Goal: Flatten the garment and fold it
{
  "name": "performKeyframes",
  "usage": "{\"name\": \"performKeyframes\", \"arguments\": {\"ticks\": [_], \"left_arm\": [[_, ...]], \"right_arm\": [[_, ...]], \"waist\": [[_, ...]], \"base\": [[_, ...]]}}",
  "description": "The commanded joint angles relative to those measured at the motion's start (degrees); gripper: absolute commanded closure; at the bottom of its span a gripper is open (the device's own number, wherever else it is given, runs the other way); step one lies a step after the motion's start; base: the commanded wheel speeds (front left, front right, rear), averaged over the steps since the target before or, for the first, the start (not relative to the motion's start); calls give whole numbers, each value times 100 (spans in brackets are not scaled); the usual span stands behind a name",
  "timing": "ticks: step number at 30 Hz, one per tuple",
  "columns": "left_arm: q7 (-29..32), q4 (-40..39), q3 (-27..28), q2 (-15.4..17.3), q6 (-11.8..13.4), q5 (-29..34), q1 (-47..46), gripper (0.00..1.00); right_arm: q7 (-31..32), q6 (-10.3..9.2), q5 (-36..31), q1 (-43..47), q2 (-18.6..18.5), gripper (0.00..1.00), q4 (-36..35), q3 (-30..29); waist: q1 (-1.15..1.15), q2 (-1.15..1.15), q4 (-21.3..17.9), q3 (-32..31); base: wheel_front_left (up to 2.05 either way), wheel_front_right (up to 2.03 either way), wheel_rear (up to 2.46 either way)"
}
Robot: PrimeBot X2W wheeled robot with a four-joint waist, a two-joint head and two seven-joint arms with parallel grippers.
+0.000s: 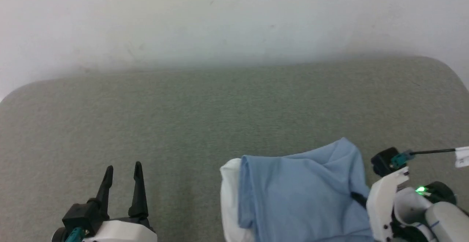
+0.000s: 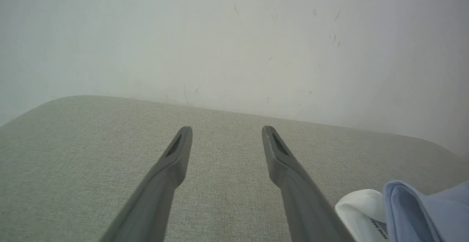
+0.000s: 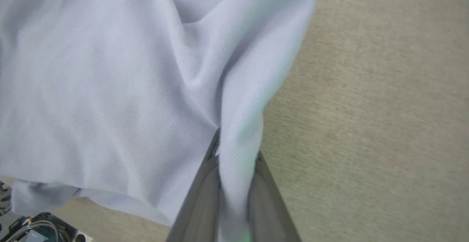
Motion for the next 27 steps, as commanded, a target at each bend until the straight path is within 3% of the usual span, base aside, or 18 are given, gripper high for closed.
{"name": "performKeyframes", "arguments": {"ticks": [1, 10, 17, 22, 23, 24, 25, 27], "left_arm": [[-27, -51, 9, -17, 0, 67, 17, 0], [-27, -265, -189, -25, -33, 240, -411, 0], [-27, -416, -332, 97, -87, 471, -989, 0], [-27, -391, -433, 151, -122, 546, -1292, 0], [-27, -382, -440, 155, -125, 548, -1324, 0], [-27, -371, -445, 156, -127, 547, -1347, 0], [-27, -358, -450, 154, -128, 544, -1362, 0], [-27, -322, -450, 147, -122, 528, -1370, 0]], "right_arm": [[35, -8, -104, -77, -141, 100, -63, -69], [47, -8, -465, -486, -755, 100, 542, -1170], [-679, -8, -540, -1172, -852, 100, 1472, -2111], [-1174, -8, -503, -1542, -760, 100, 2223, -2545], [-1316, -8, -514, -1598, -719, 92, 2355, -2627], [-1433, -8, -528, -1633, -675, 62, 2498, -2685], [-1577, -8, -550, -1657, -642, 0, 2607, -2722], [-1970, -8, -622, -1670, -600, 0, 2769, -2787]], "waist": [[0, 0, -479, 31], [0, 0, -1267, 851], [0, 0, -1425, 1682], [0, 0, -1377, 1927], [0, 0, -1370, 1940], [0, 0, -1360, 1941], [0, 0, -1347, 1934], [0, 0, -1317, 1878]], "base": [[0, 0, 0], [0, 0, 0], [0, 0, 0], [0, 0, 0], [0, 0, 0], [0, 0, 0], [0, 0, 0], [0, 0, 0]]}}
